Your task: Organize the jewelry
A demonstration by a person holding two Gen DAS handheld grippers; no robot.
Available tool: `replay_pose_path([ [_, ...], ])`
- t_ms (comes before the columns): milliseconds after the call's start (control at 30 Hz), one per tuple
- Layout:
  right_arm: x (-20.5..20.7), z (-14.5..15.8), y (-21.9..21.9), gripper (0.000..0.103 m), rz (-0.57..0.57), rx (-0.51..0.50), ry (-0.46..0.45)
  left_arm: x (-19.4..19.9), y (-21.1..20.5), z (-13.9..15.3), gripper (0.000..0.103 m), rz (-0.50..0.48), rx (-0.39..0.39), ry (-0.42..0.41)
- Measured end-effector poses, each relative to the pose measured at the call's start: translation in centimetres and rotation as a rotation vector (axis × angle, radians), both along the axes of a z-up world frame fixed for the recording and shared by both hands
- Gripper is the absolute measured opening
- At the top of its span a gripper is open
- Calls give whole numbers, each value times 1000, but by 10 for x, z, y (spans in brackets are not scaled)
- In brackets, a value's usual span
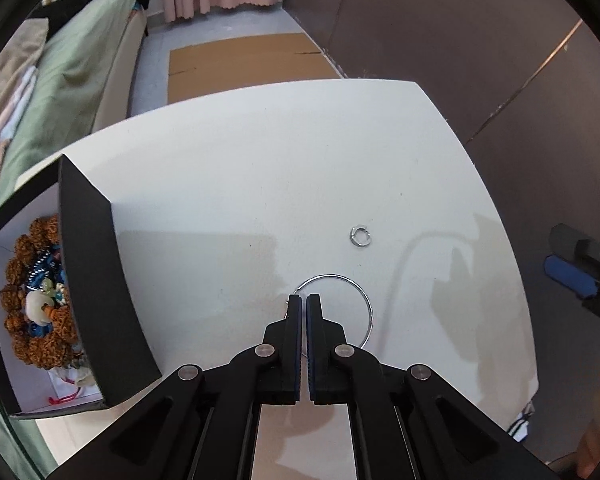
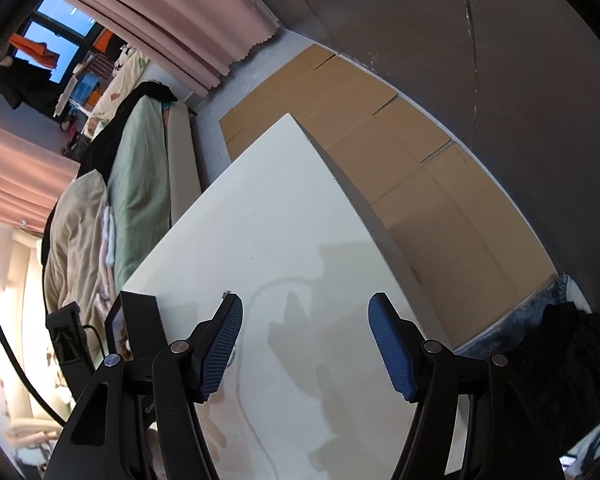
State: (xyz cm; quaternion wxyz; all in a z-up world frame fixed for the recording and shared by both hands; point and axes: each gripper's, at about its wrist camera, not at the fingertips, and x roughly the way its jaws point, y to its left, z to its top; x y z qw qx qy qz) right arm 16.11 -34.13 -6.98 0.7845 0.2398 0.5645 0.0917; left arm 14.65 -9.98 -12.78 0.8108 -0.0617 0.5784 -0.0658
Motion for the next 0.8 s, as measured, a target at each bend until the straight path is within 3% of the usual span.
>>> replay_pose_path([
  [100,-1,1,-2,66,4,6,-5,-4,3,12,3,9,-17,-40],
  [133,-2,2,-3,66,5,7,-8,-6,5,18,17,17,-33,-60],
  [167,-2,2,-3,66,5,7,-10,-8,7,23,44,24,-48,-77],
  [233,-3,3,-3,66,6,7,-13,-13,12,31,80,44,-72,-107],
  [267,-4,4,-3,66,6,6,-15,-14,14,33,82,52,-84,-120],
  [500,-5,4,-2,66,-1,2,-14,-9,10,22,80,36,-5,-100],
  [567,-6,4,-2,66,2,0,-14,-7,7,18,65,18,-8,-89],
  [633,-6,4,-2,66,3,-2,-15,-7,4,18,55,13,62,-91],
  [800,-6,3,-2,66,-1,-6,-13,-8,5,19,42,16,83,-98],
])
